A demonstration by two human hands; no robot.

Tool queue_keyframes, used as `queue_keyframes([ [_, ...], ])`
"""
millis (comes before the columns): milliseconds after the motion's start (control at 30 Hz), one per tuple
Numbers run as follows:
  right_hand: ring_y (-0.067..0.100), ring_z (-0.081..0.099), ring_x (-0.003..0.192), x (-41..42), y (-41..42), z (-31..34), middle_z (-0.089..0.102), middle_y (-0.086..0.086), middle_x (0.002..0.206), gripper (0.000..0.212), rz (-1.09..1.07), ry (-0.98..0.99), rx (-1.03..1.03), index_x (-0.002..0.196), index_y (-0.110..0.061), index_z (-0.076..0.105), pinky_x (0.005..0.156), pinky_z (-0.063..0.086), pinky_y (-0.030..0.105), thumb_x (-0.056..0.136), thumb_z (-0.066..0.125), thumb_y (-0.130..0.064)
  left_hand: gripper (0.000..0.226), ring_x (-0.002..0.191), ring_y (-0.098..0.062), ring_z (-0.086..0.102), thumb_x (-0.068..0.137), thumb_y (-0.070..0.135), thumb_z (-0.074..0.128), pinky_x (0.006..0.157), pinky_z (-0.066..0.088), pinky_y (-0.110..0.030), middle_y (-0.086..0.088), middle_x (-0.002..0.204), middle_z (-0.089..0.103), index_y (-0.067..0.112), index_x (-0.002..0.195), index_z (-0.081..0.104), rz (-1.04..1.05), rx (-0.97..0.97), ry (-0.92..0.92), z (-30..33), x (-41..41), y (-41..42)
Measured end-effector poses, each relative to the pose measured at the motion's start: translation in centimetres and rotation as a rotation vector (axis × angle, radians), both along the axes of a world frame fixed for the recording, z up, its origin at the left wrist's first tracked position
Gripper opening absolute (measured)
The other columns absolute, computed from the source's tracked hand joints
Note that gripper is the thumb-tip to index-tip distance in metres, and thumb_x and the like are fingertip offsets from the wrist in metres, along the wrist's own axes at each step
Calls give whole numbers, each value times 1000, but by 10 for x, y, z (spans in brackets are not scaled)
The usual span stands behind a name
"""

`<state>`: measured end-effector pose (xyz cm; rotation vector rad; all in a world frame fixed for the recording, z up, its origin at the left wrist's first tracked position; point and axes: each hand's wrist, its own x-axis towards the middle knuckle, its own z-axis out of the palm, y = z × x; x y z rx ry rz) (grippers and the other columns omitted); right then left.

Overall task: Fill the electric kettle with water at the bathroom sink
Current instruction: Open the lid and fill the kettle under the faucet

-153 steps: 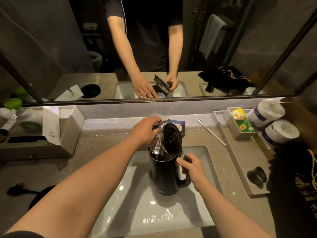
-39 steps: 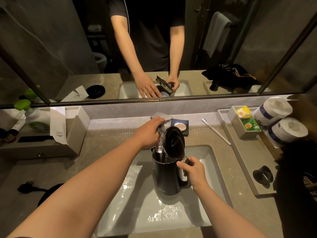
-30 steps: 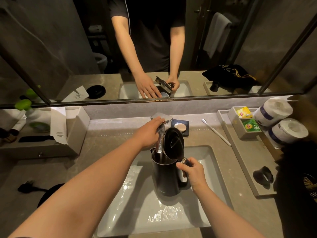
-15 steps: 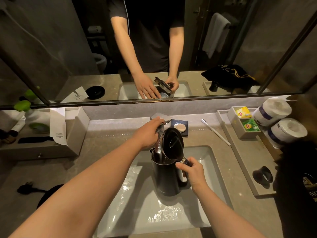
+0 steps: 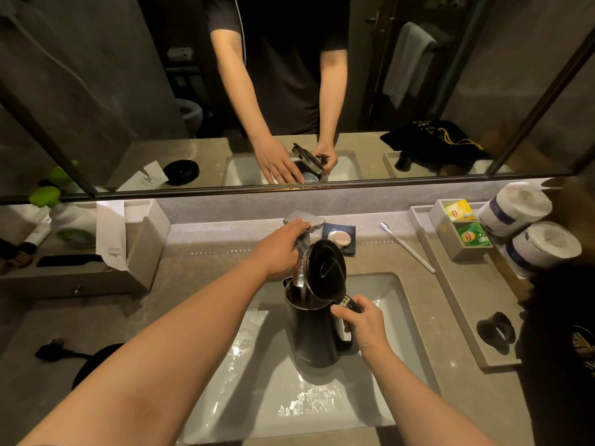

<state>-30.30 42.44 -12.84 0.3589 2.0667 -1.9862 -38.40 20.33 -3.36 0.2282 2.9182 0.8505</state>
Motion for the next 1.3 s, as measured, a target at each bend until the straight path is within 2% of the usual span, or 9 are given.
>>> queue_keyframes([
  [133, 26, 50, 57, 0, 0, -1, 55, -4, 50, 37, -4, -6, 1, 63, -14, 53, 55, 44, 33, 55, 85, -30, 54, 123, -25, 52, 92, 8, 51, 98, 47, -41, -1, 146, 47, 27, 142, 44, 9, 0, -11, 1, 0, 0],
  [400, 25, 49, 56, 1, 0, -1, 54, 0, 52, 37, -11, -14, -5, 60, -17, 54, 56, 43, 35, 51, 86, -34, 50, 112, -21, 55, 91, 10, 52, 86, 46, -32, 2, 135, 53, 28, 136, 46, 3, 17, 12, 0, 1, 1],
  [533, 21, 49, 51, 0, -1, -1, 53, -2, 50, 34, -6, -14, 0, 54, -23, 54, 51, 43, 33, 52, 86, -33, 50, 111, -20, 55, 91, 9, 52, 87, 47, -33, 3, 135, 53, 30, 136, 46, 7, 12, 14, -1, 0, 0],
  [633, 21, 49, 52, -1, 0, -2, 54, -2, 51, 38, -3, -12, 5, 61, -16, 54, 50, 44, 33, 52, 86, -34, 51, 113, -21, 55, 91, 9, 51, 87, 47, -33, 2, 138, 52, 30, 137, 45, 9, 6, 17, -3, -1, -1],
  [800, 21, 49, 52, -1, -1, -4, 54, -1, 51, 40, -1, -4, 11, 64, -11, 54, 51, 44, 33, 53, 85, -32, 53, 127, -26, 51, 92, 9, 52, 102, 47, -45, -3, 148, 47, 29, 141, 44, 18, -26, -15, -5, -2, -1],
  [1000, 20, 50, 52, -1, -1, -5, 54, -1, 52, 40, 3, -6, 13, 66, -11, 54, 49, 44, 33, 53, 85, -33, 52, 127, -26, 51, 93, 12, 53, 102, 47, -47, -1, 149, 46, 30, 141, 43, 20, -19, -18, -5, -3, -1],
  [1300, 21, 50, 54, -2, -1, -6, 55, 1, 54, 42, -6, -10, 6, 67, -9, 54, 53, 44, 34, 52, 86, -32, 57, 125, -24, 52, 91, 6, 51, 99, 48, -42, 0, 149, 46, 29, 143, 42, 16, -19, -4, -4, -2, -1],
])
